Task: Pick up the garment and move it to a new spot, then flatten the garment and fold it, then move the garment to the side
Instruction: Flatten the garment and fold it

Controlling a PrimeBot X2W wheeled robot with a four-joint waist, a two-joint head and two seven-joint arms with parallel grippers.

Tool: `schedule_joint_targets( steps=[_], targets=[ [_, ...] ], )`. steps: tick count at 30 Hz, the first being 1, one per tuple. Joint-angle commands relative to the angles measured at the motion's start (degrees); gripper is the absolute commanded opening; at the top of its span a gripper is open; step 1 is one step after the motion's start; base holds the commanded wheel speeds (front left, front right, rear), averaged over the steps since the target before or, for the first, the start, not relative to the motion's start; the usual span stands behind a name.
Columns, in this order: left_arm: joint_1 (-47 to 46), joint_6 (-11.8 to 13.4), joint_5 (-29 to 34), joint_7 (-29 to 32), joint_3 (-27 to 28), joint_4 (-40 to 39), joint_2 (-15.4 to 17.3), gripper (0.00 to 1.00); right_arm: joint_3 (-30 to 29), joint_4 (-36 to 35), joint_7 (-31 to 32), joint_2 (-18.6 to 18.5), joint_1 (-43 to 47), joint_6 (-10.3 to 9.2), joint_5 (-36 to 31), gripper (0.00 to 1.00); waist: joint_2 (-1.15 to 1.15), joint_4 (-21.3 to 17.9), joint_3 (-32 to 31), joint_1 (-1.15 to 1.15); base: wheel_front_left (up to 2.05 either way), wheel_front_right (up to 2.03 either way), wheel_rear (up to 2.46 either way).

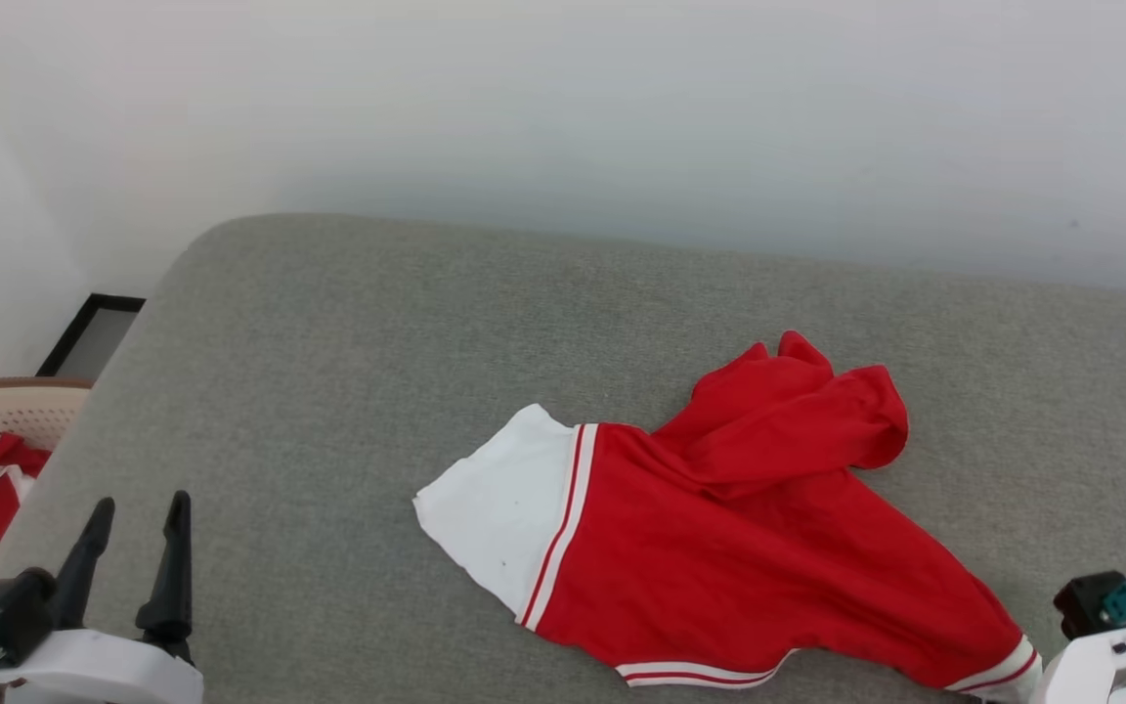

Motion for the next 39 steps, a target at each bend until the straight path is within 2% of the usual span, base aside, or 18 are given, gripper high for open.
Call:
schedule_joint_targets(
  steps=[1, 7, 11, 19, 24, 31, 39],
  targets=[
    [0.84, 0.01, -0.24, 0.07, 0.23, -0.19, 0.18, 1.0, 0.06, -0.65, -0.2, -0.42, -0.84, -0.07, 0.68, 1.0, 0.0, -0.27, -0.14, 0.0, 0.0, 0.0, 0.0],
    [1.76, 0.01, -0.16, 0.07, 0.97, -0.78, 0.39, 1.0, -1.01, -5.82, -1.53, -1.6, -0.92, -0.07, 1.14, 1.0, 0.0, -1.57, -0.44, 0.0, 0.0, 0.0, 0.0],
    [1.67, 0.01, -0.52, 0.07, 0.1, -0.7, 0.68, 1.0, -3.0, -8.48, -4.65, -0.82, -1.51, -0.07, -0.23, 1.0, 0.0, -2.45, -0.41, 0.0, 0.0, 0.0, 0.0],
    [-1.22, 0.01, -3.0, 0.07, -4.2, 0.61, 3.19, 1.0, -7.06, -11.17, -19.11, 3.38, -3.5, -0.07, -7.65, 1.0, 0.0, -4.74, 0.46, 0.0, 0.0, 0.0, 0.0],
    [-5.0, 0.01, -7.19, 2.01, -9.71, 1.63, 6.8, 1.0, -9.79, -10.93, -31.34, 6.83, -4.26, -0.07, -13.1, 1.0, 0.0, -6.29, 1.31, 0.0, 0.0, 0.0, 0.0],
    [-11.99, 0.01, -14.7, 10.33, -18.84, 1.83, 12.74, 1.0, -13.63, -9.35, -41.92, 12.45, -5.04, -0.07, -18.21, 1.0, 0.0, -8.85, 3.31, 0.0, 0.0, 0.0, 0.0],
    [-21.47, 0.01, -25.78, 28.6, -29.09, 6.96, 17.51, 1.0, -14.0, -8.48, -43.9, 15.07, -6.44, -0.07, -20.8, 1.0, 0.0, -11.7, 6.09, 0.0, 0.0, 0.0, 0.0]
  ],
)
